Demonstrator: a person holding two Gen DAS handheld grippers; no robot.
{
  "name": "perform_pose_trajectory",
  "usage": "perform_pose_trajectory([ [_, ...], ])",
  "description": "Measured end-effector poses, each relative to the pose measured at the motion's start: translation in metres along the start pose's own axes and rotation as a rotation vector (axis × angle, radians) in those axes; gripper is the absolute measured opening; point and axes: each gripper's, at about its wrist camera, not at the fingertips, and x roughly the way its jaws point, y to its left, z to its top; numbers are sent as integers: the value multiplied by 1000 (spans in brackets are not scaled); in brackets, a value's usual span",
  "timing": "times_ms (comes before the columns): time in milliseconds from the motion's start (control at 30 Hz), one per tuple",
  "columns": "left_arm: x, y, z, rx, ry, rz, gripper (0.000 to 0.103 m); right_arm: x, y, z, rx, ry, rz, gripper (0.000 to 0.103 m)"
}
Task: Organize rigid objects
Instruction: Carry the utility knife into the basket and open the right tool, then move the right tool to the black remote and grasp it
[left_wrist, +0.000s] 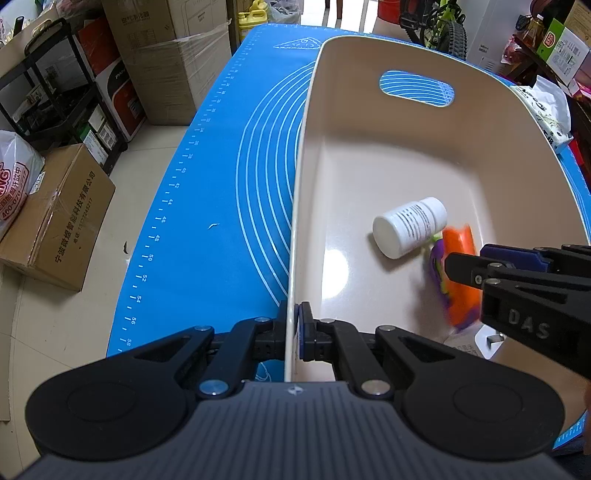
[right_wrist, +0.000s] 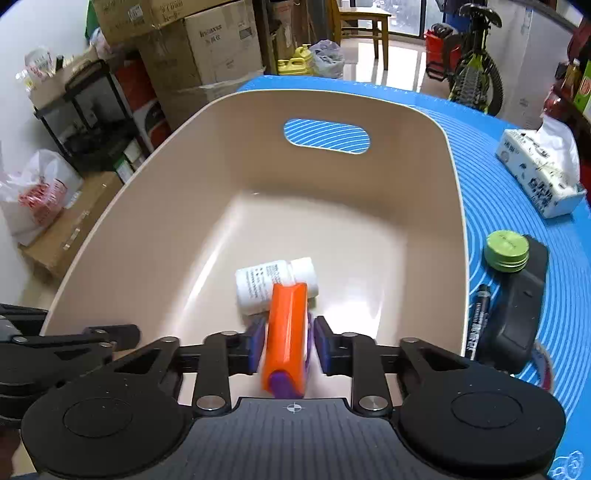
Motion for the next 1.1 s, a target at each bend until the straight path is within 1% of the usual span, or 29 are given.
perform_pose_trajectory([
  [67,0,0,0,-1,0,-1,5,-5,-2,1,6,-8,22,54],
  [200,0,-1,0,0,-1,1,5,-23,-2,3,-12,-37,32,57],
  [233,1,-1,0,1,0,3,5,-28,-4,5,-6,-42,38,62],
  [267,1,-1,0,0,1,4,5,-35,-7,6,5,-53,33,72],
  [333,0,-1,0,-2,1,2,5,-48,-15,6,22,-95,25,76],
  [500,0,-1,0,-3,1,2,5,-74,-43,14,57,-148,3,76],
  [700,0,-1,0,-3,1,2,5,-90,-87,19,140,-209,-61,79],
  [833,0,-1,0,-4,2,2,6,-85,-126,19,242,-217,-104,79],
  [900,0,-2,0,-3,2,4,6,-77,-143,17,276,-221,-122,79],
  [967,0,-2,0,-2,2,7,6,-67,-157,13,301,-233,-158,79],
  [1100,1,-3,0,-3,6,11,6,-44,-178,6,345,-195,-187,79],
])
